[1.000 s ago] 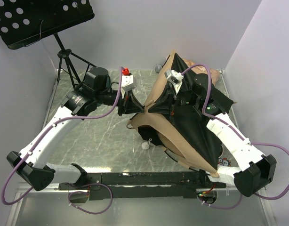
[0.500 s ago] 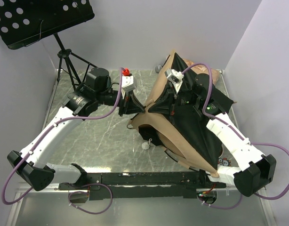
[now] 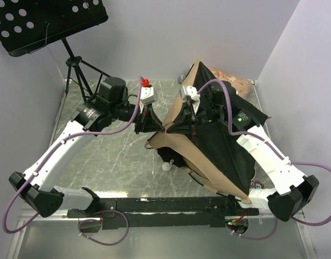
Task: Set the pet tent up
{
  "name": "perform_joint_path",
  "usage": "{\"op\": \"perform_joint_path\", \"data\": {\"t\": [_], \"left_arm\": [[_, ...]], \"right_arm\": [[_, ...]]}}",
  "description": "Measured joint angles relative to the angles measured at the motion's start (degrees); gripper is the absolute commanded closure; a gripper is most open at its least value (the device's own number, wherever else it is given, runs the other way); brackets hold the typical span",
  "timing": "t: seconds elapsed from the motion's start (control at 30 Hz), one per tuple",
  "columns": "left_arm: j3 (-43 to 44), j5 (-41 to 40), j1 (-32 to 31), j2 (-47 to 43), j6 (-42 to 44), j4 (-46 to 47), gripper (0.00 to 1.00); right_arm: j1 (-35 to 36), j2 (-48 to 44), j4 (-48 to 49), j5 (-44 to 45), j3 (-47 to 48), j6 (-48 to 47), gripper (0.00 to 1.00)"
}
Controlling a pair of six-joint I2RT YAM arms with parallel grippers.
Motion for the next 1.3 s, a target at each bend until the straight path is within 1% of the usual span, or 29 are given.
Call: {"op": "perform_joint_path", "data": {"t": [0.17, 0.27, 0.3, 0.37, 0.4, 0.43, 0.47, 0.57, 0.63, 0.7, 0.77, 1.0, 1.3], "left_arm": [[-0.1, 0.0, 0.0, -0.4, 0.0, -0.7, 0.99], [-1.1, 0.0, 0.0, -1.3, 0.0, -0.1, 0.99], [-1.6, 0.0, 0.0, -1.8, 0.0, 0.4, 0.97], [-2.3, -0.1, 0.0, -2.4, 0.0, 0.8, 0.84], [-2.4, -0.2, 0.0, -2.6, 0.1, 0.7, 0.79], [-2.4, -0.3, 0.0, -2.6, 0.3, 0.6, 0.76], [-2.4, -0.6, 0.0, -2.6, 0.5, 0.4, 0.76], [-3.8, -1.7, 0.2, -2.7, 1.2, -1.0, 0.76], [-6.4, -1.5, 1.2, -3.1, 1.7, -0.6, 0.78], [-8.5, -1.0, 2.5, -3.9, 1.9, -0.2, 0.85], [-9.6, 0.0, 3.5, -4.6, 2.2, 0.6, 0.99], [-9.9, 1.4, 3.3, -4.9, 3.7, 2.5, 0.99], [-8.9, -0.6, 0.4, -2.1, 5.1, 0.2, 0.99]], "right_arm": [[0.1, 1.6, -5.4, 1.3, 1.6, -5.2, 1.0], [0.1, 1.7, -7.0, 1.7, 1.9, -6.7, 1.0], [0.1, 1.8, -7.4, 1.8, 2.0, -7.1, 1.0], [0.3, 2.2, -8.4, 1.9, 2.7, -7.7, 1.0], [0.5, 2.3, -8.6, 1.8, 2.9, -7.8, 1.0], [0.5, 2.4, -8.8, 1.8, 3.1, -7.9, 1.0], [0.6, 2.4, -8.9, 1.9, 3.1, -8.0, 1.0], [0.6, 2.4, -8.9, 1.8, 3.4, -8.2, 1.0], [0.6, 2.4, -9.3, 1.9, 3.5, -8.3, 1.0], [0.6, 2.4, -9.7, 2.2, 3.4, -8.3, 1.0], [0.6, 2.4, -9.7, 2.4, 3.4, -8.3, 1.0], [0.6, 2.8, -10.3, 2.8, 4.7, -9.5, 1.0], [1.1, 6.0, -19.8, 4.3, 8.1, -14.6, 1.0]]}}
